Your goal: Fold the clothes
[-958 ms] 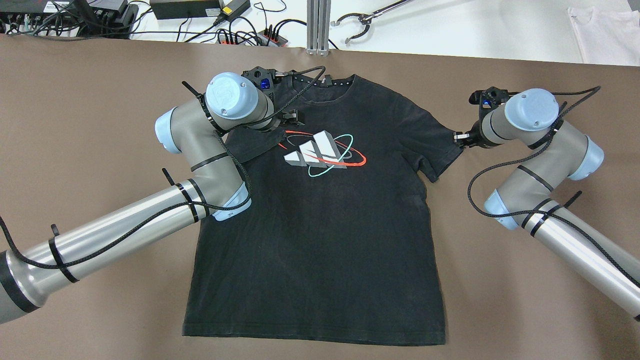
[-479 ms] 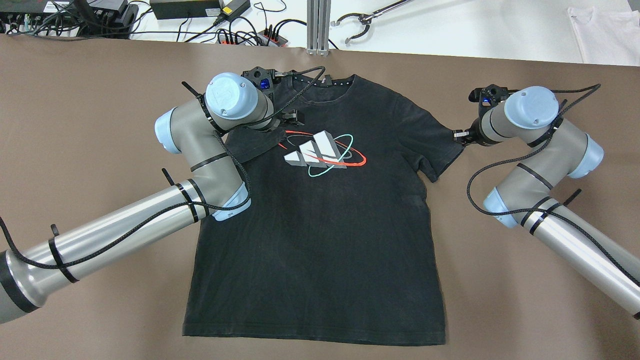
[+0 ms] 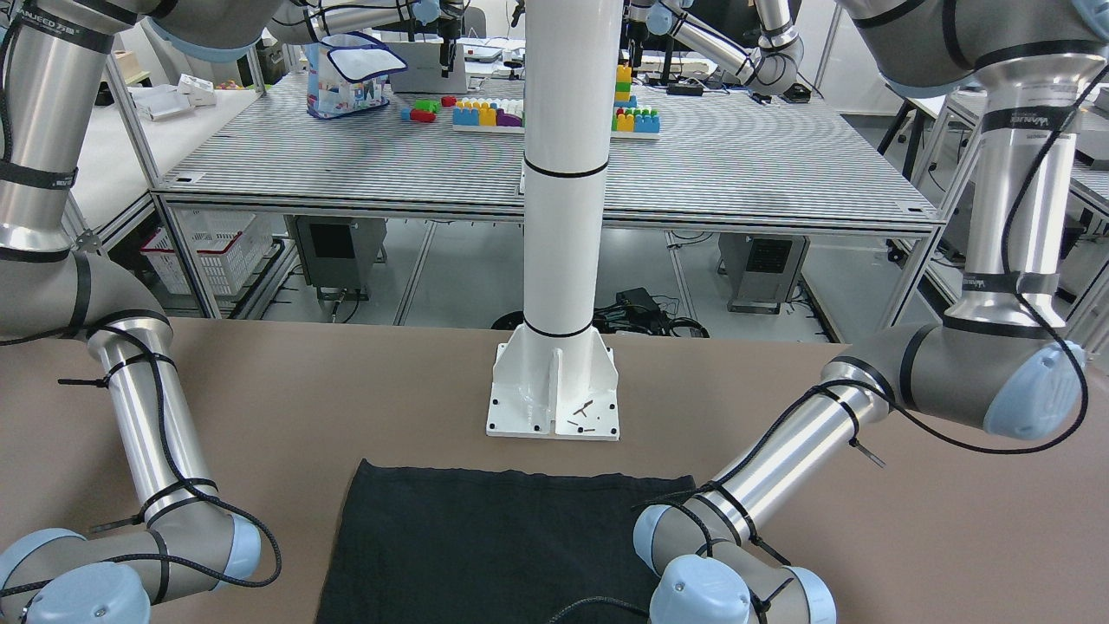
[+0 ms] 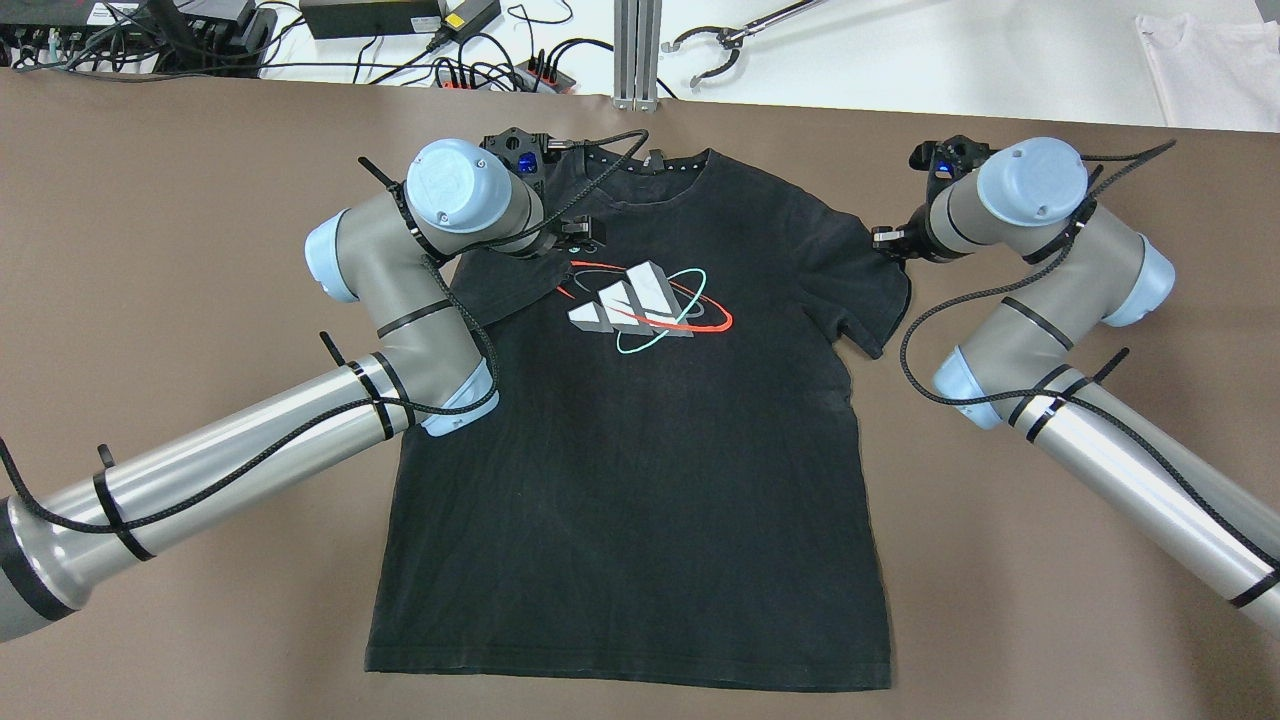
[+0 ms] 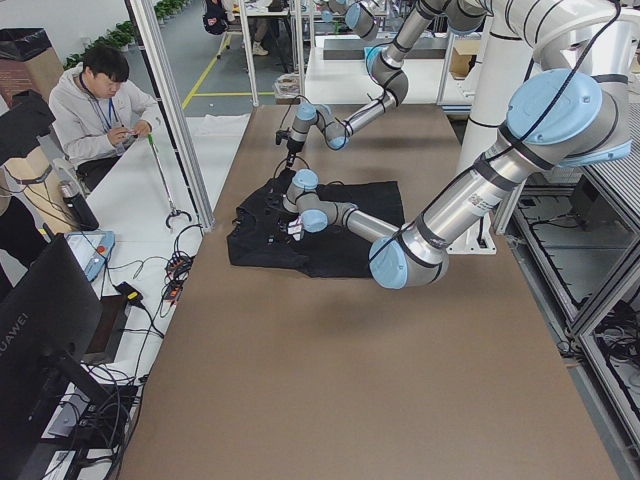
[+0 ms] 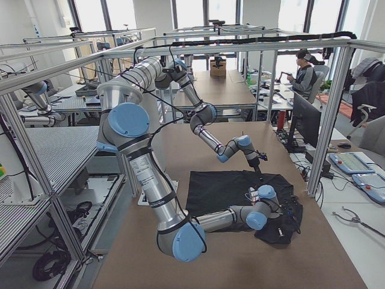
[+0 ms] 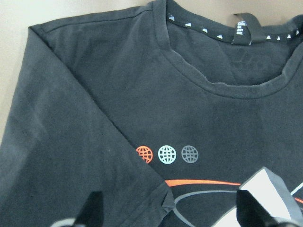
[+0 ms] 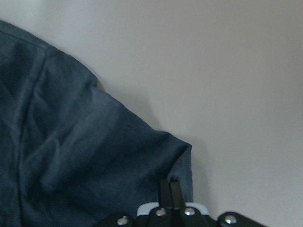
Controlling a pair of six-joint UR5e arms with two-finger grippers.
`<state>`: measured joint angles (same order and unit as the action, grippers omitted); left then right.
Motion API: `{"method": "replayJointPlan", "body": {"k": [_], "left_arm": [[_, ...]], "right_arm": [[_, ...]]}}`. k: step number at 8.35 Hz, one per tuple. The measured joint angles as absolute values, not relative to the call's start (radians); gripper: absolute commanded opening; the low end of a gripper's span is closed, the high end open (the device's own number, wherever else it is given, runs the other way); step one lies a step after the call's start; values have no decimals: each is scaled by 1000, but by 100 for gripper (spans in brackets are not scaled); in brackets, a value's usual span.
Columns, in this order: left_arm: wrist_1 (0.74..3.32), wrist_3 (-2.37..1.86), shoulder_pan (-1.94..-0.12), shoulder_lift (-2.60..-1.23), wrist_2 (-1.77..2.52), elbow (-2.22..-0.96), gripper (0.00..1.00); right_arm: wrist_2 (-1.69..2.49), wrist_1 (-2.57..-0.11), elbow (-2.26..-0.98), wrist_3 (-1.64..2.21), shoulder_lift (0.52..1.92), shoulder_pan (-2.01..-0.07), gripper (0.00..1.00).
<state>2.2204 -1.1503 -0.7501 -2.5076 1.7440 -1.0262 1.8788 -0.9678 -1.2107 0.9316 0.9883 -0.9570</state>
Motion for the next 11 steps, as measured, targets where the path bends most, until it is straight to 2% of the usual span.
{"method": "replayJointPlan", "body": {"k": [7, 11], "left_arm": [[2221, -1091, -780, -2488, 1752, -1027, 100], [2221, -1086, -786, -2487, 1753, -1028, 100]], "right_arm": [[1783, -1161, -1206, 1209, 745, -843, 0], [1670, -1185, -1102, 1307, 648, -781, 0]]}}
